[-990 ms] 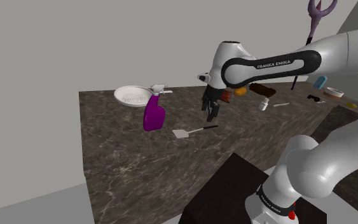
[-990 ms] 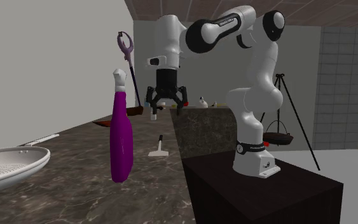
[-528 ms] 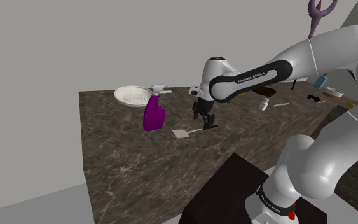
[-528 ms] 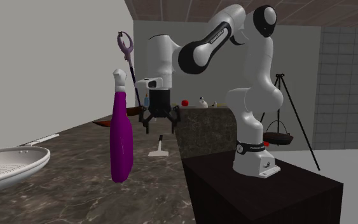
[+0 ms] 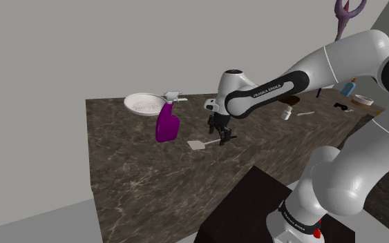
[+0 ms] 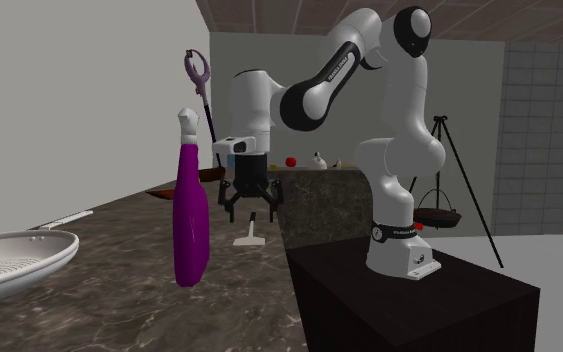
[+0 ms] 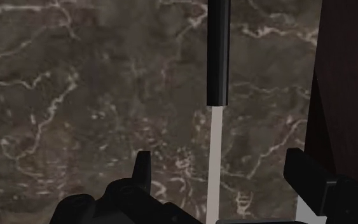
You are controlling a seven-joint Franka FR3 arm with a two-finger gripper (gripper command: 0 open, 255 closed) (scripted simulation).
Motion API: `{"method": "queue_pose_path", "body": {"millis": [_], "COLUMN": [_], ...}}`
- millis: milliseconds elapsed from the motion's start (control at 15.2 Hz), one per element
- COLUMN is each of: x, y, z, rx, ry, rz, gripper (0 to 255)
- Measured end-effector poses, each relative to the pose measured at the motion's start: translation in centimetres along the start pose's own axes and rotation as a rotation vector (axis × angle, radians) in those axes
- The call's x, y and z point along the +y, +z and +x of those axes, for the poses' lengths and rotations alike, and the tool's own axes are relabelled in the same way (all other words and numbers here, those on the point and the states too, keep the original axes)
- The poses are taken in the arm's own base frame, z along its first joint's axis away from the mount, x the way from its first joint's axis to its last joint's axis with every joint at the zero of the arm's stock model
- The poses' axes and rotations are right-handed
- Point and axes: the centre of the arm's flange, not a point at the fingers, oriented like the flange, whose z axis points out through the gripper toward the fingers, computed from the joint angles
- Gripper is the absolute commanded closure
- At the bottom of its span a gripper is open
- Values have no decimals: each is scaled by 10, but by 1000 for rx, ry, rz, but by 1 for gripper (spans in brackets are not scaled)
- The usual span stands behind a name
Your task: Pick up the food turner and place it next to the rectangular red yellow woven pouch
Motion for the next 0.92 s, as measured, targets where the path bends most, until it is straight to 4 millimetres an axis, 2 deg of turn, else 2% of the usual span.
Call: {"method": "queue_pose_path", "body": {"millis": [264,330,924], "x": [0,0,0], "y": [1,1,1], "z": [0,0,0], "rx": [0,0,0], "ry": [0,0,0], "rz": [0,0,0], "gripper": [0,255,255]}}
